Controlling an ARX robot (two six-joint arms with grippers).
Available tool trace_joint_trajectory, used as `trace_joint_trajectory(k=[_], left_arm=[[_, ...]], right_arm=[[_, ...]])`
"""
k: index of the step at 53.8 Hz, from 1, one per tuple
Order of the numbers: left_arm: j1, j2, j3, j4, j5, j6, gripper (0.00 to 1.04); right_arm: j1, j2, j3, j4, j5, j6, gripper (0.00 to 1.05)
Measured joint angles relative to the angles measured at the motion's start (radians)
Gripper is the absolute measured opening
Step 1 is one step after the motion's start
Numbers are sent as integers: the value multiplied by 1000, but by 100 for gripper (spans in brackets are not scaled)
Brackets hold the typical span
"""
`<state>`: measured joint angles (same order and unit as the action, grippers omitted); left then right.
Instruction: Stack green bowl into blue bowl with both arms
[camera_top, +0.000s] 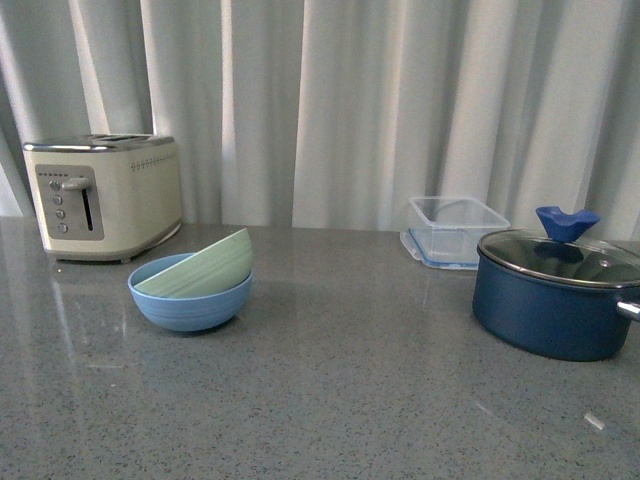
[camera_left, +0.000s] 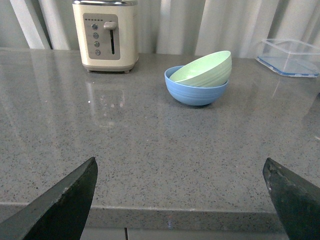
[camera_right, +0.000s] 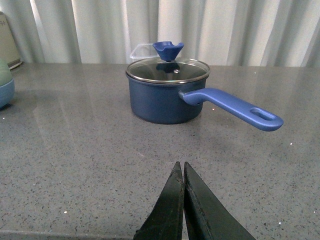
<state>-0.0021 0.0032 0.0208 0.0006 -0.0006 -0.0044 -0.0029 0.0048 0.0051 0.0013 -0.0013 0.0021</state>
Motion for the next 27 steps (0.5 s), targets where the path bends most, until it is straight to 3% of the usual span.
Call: trace_joint_trajectory(k=[7,15,27], left_arm=[[0,0,0,0,0,0,98],[0,0,0,0,0,0,98],[0,0,0,0,0,0,98]], right_arm=[[0,0,0,0,0,-1,1],[0,0,0,0,0,-2,32],[0,0,0,0,0,-2,68]])
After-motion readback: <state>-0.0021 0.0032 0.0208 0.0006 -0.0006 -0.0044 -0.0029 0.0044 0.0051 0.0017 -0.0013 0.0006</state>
